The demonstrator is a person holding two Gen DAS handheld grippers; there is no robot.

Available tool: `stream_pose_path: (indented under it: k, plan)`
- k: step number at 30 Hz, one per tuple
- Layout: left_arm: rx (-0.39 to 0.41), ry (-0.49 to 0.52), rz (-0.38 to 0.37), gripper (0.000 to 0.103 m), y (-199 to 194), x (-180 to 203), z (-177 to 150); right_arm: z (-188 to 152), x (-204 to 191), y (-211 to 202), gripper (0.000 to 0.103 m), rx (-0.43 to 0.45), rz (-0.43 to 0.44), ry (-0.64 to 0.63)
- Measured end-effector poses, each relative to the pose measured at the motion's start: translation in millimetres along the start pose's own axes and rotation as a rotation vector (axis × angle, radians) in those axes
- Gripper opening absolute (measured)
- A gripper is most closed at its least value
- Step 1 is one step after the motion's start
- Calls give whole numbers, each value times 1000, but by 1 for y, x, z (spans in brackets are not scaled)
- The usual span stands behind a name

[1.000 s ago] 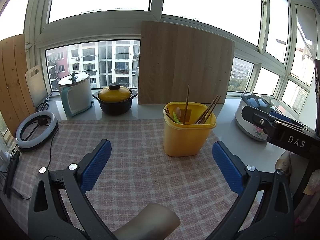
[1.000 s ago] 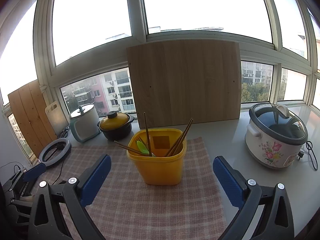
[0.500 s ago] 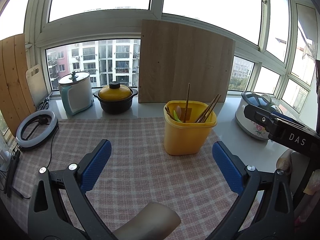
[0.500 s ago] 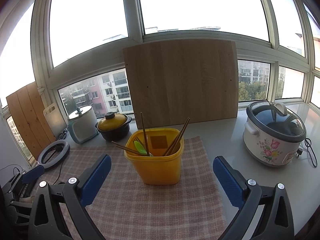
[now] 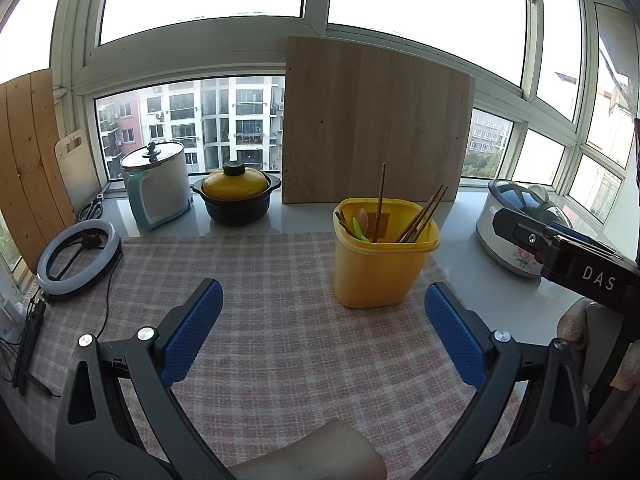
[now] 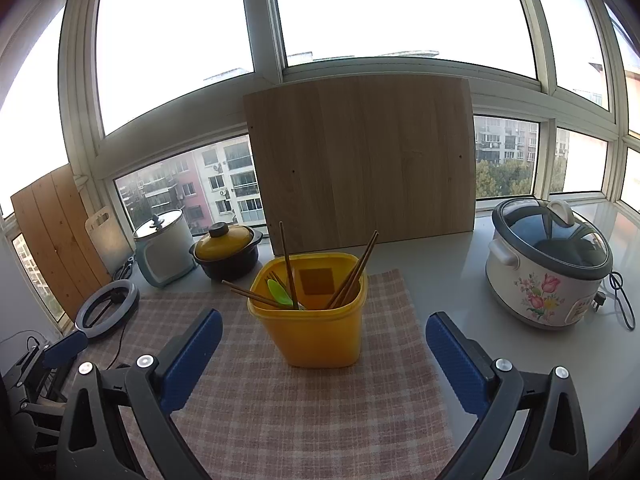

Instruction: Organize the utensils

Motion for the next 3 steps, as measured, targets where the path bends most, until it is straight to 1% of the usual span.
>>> stream_pose_path:
  k: [3]
  plan:
    - [-5, 3, 6, 102, 2, -1, -2, -1, 0, 1, 103, -2, 3, 9]
Point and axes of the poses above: each gripper's, at about its wrist camera, not at the fingertips, and y roughly the way its jaws point, x to its right, z to its top, the point moved 6 cm from there along y, roughly the way its jaws point, and after that the axes turned 12 degrees about y, right-handed, at the moved point
